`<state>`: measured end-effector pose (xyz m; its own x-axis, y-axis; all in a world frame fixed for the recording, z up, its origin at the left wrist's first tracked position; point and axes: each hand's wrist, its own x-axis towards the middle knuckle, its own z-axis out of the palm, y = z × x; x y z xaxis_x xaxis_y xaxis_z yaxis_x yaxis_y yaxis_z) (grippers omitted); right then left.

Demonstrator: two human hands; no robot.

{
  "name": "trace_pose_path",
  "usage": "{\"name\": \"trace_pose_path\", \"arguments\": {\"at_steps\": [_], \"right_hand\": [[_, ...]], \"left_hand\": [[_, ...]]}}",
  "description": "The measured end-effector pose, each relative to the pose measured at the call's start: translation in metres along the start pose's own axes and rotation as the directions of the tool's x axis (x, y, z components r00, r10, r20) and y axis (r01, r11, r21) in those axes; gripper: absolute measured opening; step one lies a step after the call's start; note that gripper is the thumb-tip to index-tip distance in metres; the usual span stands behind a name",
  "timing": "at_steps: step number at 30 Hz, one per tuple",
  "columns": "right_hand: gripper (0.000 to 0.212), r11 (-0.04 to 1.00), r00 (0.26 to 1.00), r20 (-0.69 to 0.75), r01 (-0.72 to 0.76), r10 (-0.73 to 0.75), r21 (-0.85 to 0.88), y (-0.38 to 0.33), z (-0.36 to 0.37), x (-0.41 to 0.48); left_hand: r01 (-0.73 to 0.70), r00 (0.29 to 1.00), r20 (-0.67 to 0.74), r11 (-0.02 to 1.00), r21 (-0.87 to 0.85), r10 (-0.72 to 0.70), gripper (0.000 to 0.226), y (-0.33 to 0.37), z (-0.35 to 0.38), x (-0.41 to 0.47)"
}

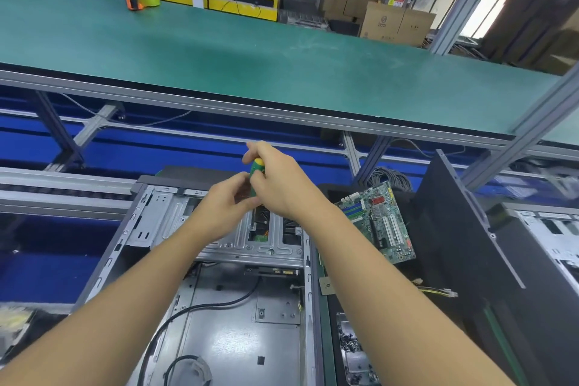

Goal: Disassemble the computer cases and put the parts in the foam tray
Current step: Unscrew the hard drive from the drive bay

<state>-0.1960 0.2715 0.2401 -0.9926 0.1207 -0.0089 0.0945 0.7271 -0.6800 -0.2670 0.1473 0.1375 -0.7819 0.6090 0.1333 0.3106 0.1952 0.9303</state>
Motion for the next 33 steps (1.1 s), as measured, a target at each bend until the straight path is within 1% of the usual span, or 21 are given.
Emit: {"name": "trace_pose_path", "arguments": {"at_steps": [1,2,3,5,6,9,12,14,16,18,20,21,22,23,25,27,30,31,33], "right_hand": [[0.018,0.999,0.999,-0.033,0.014,-0.016,-0.048,0.001,0.002,0.0],[0.018,0.992,0.995,-0.091,0.021,-0.032,-0.123,0.003,0.004,0.001],[0.025,0.982,0.985,-0.166,0.009,-0.041,-0.189,0.005,0.006,0.002],[0.03,0.976,0.958,-0.285,-0.04,-0.023,-0.213,0.006,0.006,0.003],[0.029,0.979,0.954,-0.298,-0.053,-0.008,-0.198,0.006,0.005,0.003],[0.036,0.99,0.971,-0.237,-0.053,0.021,-0.128,0.003,0.0,0.005],[0.034,0.989,0.988,-0.151,0.001,-0.023,-0.149,-0.001,-0.005,0.004],[0.035,0.99,0.996,-0.081,0.016,-0.027,-0.138,-0.003,-0.009,0.004],[0.038,0.995,1.0,-0.022,0.003,-0.006,-0.104,-0.005,-0.012,0.004],[0.037,0.998,1.0,0.01,-0.011,0.012,-0.057,-0.006,-0.012,0.005],[0.028,0.998,1.0,0.022,0.014,-0.012,-0.062,-0.006,-0.009,0.006],[0.024,0.995,1.0,0.004,0.021,-0.02,-0.1,-0.005,-0.006,0.006],[0.024,0.987,0.999,-0.039,0.012,-0.019,-0.162,-0.004,-0.003,0.007],[0.029,0.973,0.995,-0.099,-0.012,-0.011,-0.232,-0.003,0.0,0.009],[0.032,0.938,0.985,-0.17,-0.07,0.013,-0.339,-0.002,0.001,0.012],[0.032,0.936,0.988,-0.149,-0.08,0.03,-0.344,-0.002,0.0,0.015],[0.041,0.959,0.997,-0.068,0.008,-0.028,-0.283,0.001,-0.003,0.018],[0.04,0.969,0.999,-0.031,0.026,-0.035,-0.247,0.002,-0.003,0.016],[0.036,0.984,0.998,0.051,0.042,-0.033,-0.171,0.002,-0.004,0.013]], "left_hand": [[0.003,1.0,-0.031,1.0,0.013,-0.002,0.031,0.002,0.001,0.0],[0.006,0.998,-0.057,0.999,0.038,-0.004,0.032,0.005,0.003,0.0],[0.013,0.997,-0.073,0.998,0.065,-0.008,0.031,0.008,0.005,0.0],[0.027,0.996,-0.089,0.994,0.105,-0.017,0.03,0.011,0.01,0.001],[0.029,0.995,-0.095,0.993,0.111,-0.018,0.03,0.012,0.013,0.001],[0.032,0.996,-0.087,0.992,0.12,-0.022,0.033,0.014,0.009,0.003],[0.012,0.999,0.043,0.992,0.129,-0.018,0.022,0.014,-0.007,0.006],[0.018,0.996,0.089,0.994,0.104,-0.028,0.024,0.012,-0.014,0.007],[0.024,0.996,0.088,0.998,0.059,-0.029,0.031,0.011,-0.015,0.006],[0.034,0.998,0.058,0.998,0.044,-0.036,0.034,0.011,-0.013,0.003],[0.03,1.0,0.006,0.997,0.078,-0.03,0.035,0.013,-0.01,0.003],[0.025,0.999,-0.022,0.993,0.111,-0.023,0.032,0.014,-0.008,0.004],[0.021,0.999,-0.041,0.989,0.146,-0.015,0.028,0.015,-0.006,0.005],[0.015,0.999,-0.037,0.983,0.181,-0.009,0.025,0.017,-0.004,0.007],[0.004,1.0,0.003,0.971,0.237,-0.004,0.021,0.021,0.001,0.009],[-0.003,1.0,0.006,0.967,0.254,0.002,0.017,0.023,0.004,0.01],[0.014,0.998,-0.062,0.976,0.22,0.0,0.021,0.019,0.0,0.008],[0.02,0.999,-0.036,0.984,0.176,-0.014,0.022,0.017,-0.003,0.007],[0.037,0.997,0.061,0.997,0.068,-0.041,0.03,0.014,-0.008,0.004]]}}
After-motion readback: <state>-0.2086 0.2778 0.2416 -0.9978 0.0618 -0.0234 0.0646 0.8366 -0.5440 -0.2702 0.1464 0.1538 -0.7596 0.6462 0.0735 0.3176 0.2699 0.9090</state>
